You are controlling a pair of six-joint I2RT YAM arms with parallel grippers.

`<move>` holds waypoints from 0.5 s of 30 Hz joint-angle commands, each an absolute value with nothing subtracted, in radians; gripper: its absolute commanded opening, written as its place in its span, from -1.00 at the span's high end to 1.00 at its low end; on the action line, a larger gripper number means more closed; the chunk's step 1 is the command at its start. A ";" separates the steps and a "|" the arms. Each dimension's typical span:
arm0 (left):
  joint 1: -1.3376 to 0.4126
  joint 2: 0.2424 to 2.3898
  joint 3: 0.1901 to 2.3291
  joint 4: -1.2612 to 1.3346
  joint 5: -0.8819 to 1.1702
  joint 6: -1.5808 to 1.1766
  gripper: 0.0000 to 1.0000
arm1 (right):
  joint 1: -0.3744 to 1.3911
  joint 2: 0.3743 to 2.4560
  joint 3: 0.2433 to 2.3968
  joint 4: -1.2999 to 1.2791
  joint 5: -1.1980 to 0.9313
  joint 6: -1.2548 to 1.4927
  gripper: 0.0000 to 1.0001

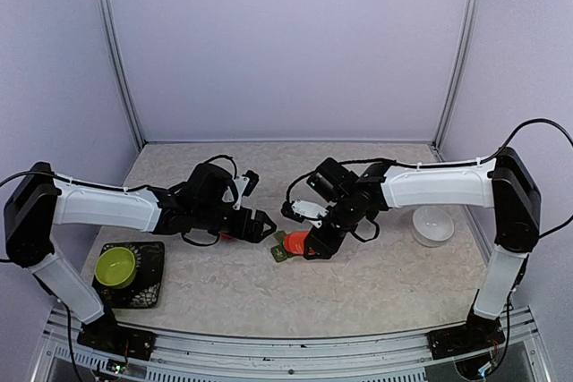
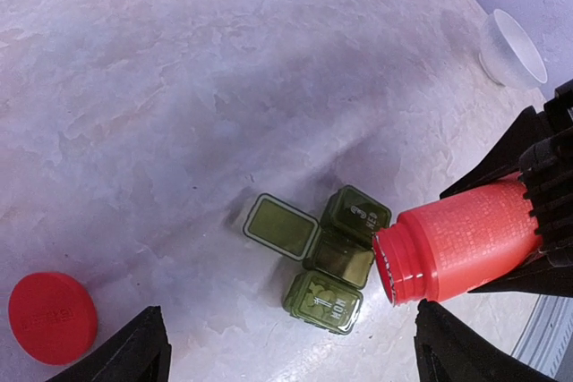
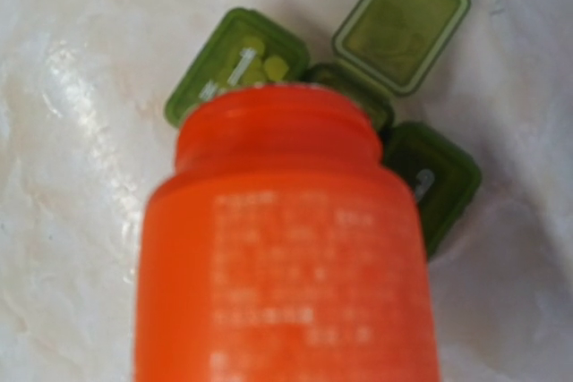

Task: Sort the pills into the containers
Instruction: Pour the pill into the compartment of the pill container.

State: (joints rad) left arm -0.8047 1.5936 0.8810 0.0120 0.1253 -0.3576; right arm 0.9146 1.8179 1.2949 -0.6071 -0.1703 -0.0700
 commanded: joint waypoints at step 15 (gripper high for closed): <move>-0.730 1.372 0.822 0.074 -0.024 -0.416 -0.98 | 0.926 1.878 1.399 -0.714 -0.138 -0.086 0.83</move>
